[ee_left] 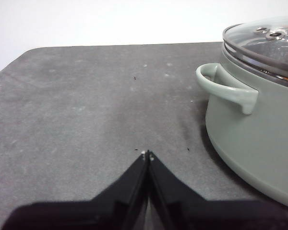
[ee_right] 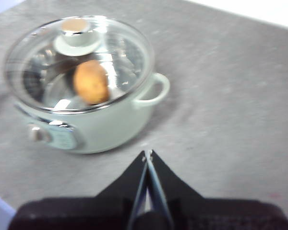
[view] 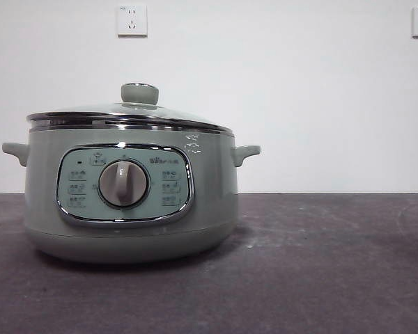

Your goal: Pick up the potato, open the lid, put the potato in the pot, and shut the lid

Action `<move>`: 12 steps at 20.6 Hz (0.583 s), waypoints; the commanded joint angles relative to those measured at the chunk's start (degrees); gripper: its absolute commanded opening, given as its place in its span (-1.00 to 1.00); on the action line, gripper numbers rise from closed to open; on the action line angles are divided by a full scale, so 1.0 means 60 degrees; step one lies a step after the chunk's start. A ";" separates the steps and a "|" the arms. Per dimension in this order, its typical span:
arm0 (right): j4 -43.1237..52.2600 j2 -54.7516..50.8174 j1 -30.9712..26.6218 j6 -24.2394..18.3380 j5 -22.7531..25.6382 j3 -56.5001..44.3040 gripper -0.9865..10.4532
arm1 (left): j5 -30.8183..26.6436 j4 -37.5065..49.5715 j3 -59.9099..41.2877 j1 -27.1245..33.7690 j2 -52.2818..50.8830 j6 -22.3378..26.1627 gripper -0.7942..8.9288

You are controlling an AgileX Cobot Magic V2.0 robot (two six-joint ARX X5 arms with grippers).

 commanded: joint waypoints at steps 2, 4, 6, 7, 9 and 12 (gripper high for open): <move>0.0095 -0.0758 -0.0962 -0.0229 -0.0182 -0.0168 -0.86 | -0.0015 -0.0004 -0.0138 0.0036 -0.0029 -0.0062 -0.84; 0.0233 -0.1282 -0.2157 -0.0535 -0.1126 -0.0521 -0.86 | -0.0015 -0.0004 -0.0138 0.0036 -0.0029 -0.0062 -0.84; 0.1009 -0.1942 -0.3523 -0.0925 -0.2557 -0.1275 -0.86 | -0.0015 -0.0004 -0.0138 0.0036 -0.0029 -0.0062 -0.84; 0.1530 -0.2269 -0.4073 -0.1053 -0.3093 -0.1719 -0.86 | -0.0015 -0.0004 -0.0138 0.0036 -0.0029 -0.0062 -0.84; 0.2790 -0.3085 -0.4911 -0.1140 -0.3679 -0.2896 -0.86 | -0.0015 -0.0004 -0.0138 0.0036 -0.0029 -0.0062 -0.84; 0.3785 -0.4131 -0.5428 -0.1115 -0.3676 -0.4393 -0.86 | -0.0018 -0.0004 -0.0138 0.0036 -0.0029 -0.0062 -0.84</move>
